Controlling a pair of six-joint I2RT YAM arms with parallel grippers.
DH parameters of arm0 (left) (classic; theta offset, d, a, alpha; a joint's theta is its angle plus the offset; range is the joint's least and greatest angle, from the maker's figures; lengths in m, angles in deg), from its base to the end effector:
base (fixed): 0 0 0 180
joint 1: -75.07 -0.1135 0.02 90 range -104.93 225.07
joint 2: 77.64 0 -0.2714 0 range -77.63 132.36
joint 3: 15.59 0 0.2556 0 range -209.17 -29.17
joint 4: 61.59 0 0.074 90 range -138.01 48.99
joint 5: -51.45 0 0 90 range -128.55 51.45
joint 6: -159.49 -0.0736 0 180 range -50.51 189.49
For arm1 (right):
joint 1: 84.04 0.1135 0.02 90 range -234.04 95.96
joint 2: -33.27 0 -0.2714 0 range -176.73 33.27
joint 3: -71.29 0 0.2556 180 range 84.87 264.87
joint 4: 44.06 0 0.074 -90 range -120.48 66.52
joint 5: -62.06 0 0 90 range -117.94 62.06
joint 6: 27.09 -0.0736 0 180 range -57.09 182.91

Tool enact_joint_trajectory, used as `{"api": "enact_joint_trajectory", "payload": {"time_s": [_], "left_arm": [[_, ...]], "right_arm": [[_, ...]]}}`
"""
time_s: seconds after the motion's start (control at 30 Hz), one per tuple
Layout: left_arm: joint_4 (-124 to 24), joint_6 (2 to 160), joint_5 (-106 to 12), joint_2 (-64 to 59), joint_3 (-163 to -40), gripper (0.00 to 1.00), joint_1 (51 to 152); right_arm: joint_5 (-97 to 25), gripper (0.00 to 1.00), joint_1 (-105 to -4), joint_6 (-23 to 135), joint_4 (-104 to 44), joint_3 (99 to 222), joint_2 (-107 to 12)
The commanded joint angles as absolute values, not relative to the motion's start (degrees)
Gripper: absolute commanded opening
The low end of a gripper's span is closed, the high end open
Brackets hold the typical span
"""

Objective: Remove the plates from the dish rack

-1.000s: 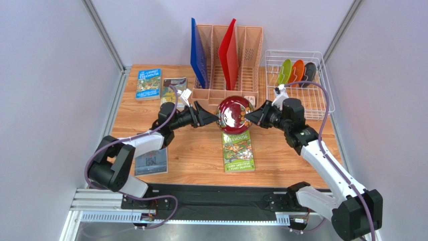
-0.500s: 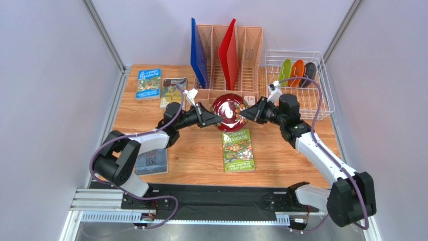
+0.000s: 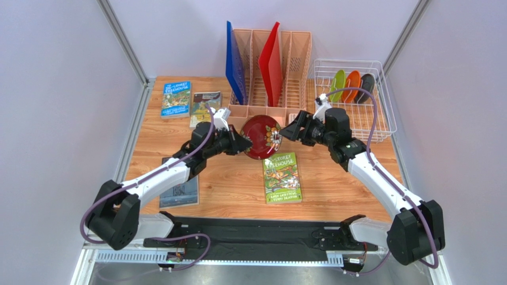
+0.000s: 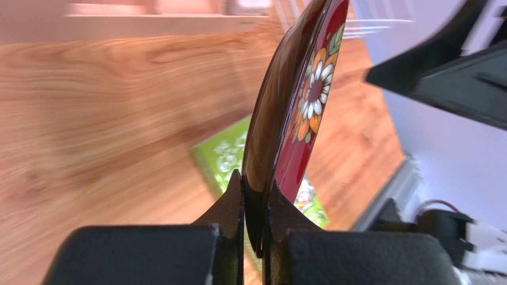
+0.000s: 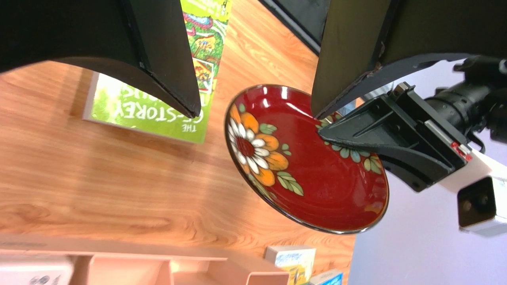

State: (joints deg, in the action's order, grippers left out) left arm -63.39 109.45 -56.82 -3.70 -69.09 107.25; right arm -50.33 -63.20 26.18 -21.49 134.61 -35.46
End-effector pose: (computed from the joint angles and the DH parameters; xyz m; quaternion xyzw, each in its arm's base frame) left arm 0.2592 -0.1904 0.2391 0.0380 0.8064 -0.4433 0.3895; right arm 0.2718 0.1334 0.2757 0.0172 0.8465 0.3892 0.3628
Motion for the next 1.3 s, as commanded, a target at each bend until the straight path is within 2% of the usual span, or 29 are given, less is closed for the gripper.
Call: {"api": "enact_joint_trajectory", "payload": {"time_s": [0.0,0.37,0.53,0.67,0.7,0.73,0.77,0.83,0.87,1.07,1.27], "left_arm": [[-55.1,104.5,-48.1,-8.7,-69.0,0.0,107.1],[-48.3,105.9,-39.7,-15.2,-59.0,0.0,107.0],[-48.3,106.0,-38.7,-14.6,-57.1,0.0,106.9],[-47.9,106.0,-36.7,-12.3,-57.2,0.0,106.9],[-46.4,106.2,-35.9,-11.9,-57.5,0.04,106.9],[-45.1,106.4,-35.6,-11.1,-57.6,0.11,106.9],[-44.6,106.5,-35.1,-10.8,-57.6,0.25,106.9],[-44.4,106.7,-34.8,-10.8,-56.9,0.29,106.9],[-44.4,106.9,-34.4,-10.7,-56.5,0.35,106.9],[-44.1,107.5,-33.4,-11.1,-55.1,0.4,106.9],[-43.5,107.5,-33.0,-9.7,-54.8,0.45,106.9]], "right_arm": [[-45.3,0.75,-63.3,29.7,-17.8,138.7,-34.3],[-35.5,0.75,-64.8,37.9,-7.7,144.5,-37.1],[-32.5,0.75,-69.0,40.1,-4.6,147.5,-39.1],[-23.9,0.75,-72.2,41.7,-0.8,153.8,-42.8],[-22.2,0.75,-73.1,42.7,-0.1,155.2,-44.6],[-19.3,0.75,-73.7,42.9,1.1,156.4,-45.7],[-19.1,0.75,-74.3,43.0,1.7,159.1,-46.7],[-19.1,0.75,-76.2,43.5,2.1,161.2,-49.3],[-18.7,0.75,-76.7,43.5,2.5,162.2,-50.0],[-20.5,0.75,-79.8,42.6,1.3,166.0,-54.2],[-16.2,0.75,-81.3,44.3,1.1,171.2,-61.8]]}}
